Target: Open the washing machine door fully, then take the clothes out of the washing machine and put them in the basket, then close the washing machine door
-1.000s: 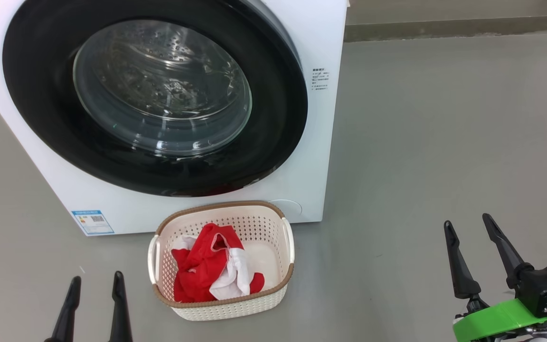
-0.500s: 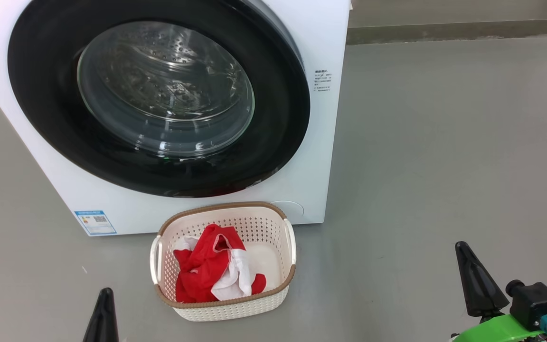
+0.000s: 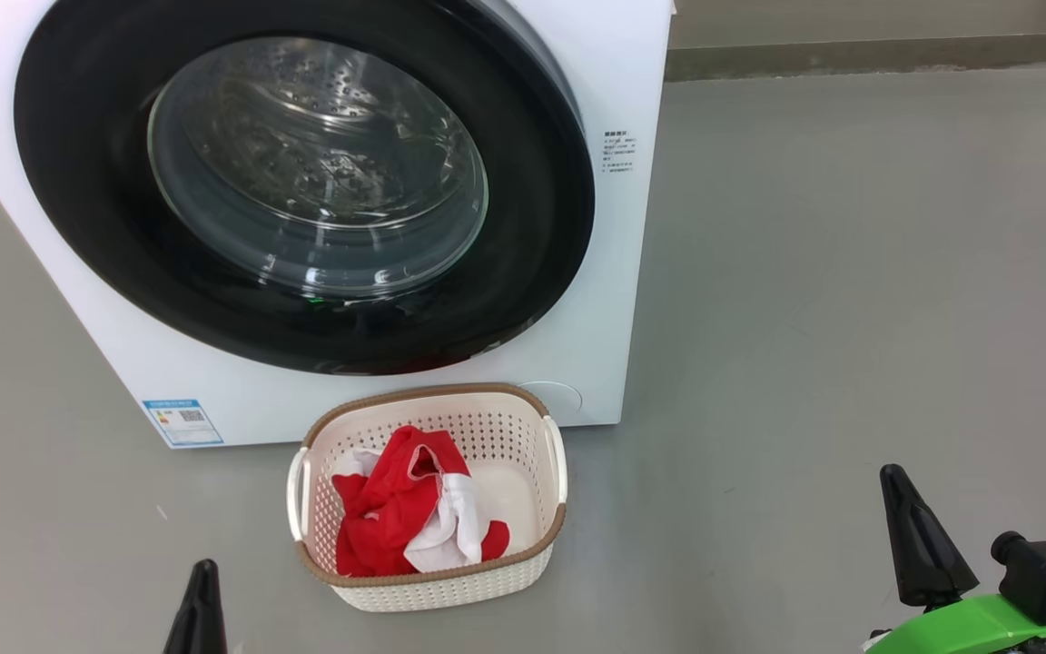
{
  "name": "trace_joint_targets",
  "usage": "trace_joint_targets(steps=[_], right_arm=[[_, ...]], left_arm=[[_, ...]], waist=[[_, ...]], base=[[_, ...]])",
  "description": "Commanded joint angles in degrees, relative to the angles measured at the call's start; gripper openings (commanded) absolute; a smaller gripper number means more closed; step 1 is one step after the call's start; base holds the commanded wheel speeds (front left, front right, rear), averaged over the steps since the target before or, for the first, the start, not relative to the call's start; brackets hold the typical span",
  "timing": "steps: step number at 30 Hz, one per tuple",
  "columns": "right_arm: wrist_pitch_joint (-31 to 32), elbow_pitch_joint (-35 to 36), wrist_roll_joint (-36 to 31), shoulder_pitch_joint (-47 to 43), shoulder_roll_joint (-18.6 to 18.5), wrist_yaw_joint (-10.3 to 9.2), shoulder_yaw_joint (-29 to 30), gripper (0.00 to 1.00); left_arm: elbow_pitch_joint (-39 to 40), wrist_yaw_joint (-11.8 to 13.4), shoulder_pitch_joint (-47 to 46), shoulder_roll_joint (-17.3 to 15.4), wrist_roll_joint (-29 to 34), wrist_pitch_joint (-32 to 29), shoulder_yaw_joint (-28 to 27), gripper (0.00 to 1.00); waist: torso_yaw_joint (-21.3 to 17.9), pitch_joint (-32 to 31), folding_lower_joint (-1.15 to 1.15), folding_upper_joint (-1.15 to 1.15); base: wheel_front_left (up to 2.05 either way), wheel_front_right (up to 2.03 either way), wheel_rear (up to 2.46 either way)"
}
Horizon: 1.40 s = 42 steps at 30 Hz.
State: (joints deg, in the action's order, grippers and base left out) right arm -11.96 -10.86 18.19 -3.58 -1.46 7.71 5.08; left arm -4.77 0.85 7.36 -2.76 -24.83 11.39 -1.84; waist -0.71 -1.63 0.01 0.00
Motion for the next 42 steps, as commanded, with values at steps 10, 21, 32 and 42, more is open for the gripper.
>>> trace_joint_targets(steps=[10, 21, 32, 42], right_arm=[[2.0, 0.9, 8.4, 2.9, -0.7, -0.05, 0.3, 0.00], [3.7, 0.5, 15.2, 3.6, -0.7, -0.07, 0.4, 0.00], [5.6, 0.0, 22.6, 4.4, -0.8, -0.09, 0.6, 0.00], [7.4, -0.4, 30.0, 5.2, -0.9, -0.11, 0.7, 0.00]], left_arm=[[0.1, -1.4, -3.0, -0.4, -7.7, -1.8, -1.1, 0.00], [-0.9, -2.1, -4.1, -0.4, -13.8, -3.5, -1.5, 0.00], [-2.0, -2.9, -5.3, -0.3, -20.6, -5.3, -1.9, 0.00], [-3.0, -3.7, -6.5, -0.3, -27.3, -7.1, -2.3, 0.00]], waist=[[0.1, 0.2, -0.01, 0.00], [0.1, 0.4, -0.01, 0.00], [0.2, 0.5, -0.01, 0.00], [0.3, 0.7, -0.01, 0.00]], base=[[0.00, 0.00, 0.00], [0.00, 0.00, 0.00], [0.00, 0.00, 0.00], [0.00, 0.00, 0.00]])
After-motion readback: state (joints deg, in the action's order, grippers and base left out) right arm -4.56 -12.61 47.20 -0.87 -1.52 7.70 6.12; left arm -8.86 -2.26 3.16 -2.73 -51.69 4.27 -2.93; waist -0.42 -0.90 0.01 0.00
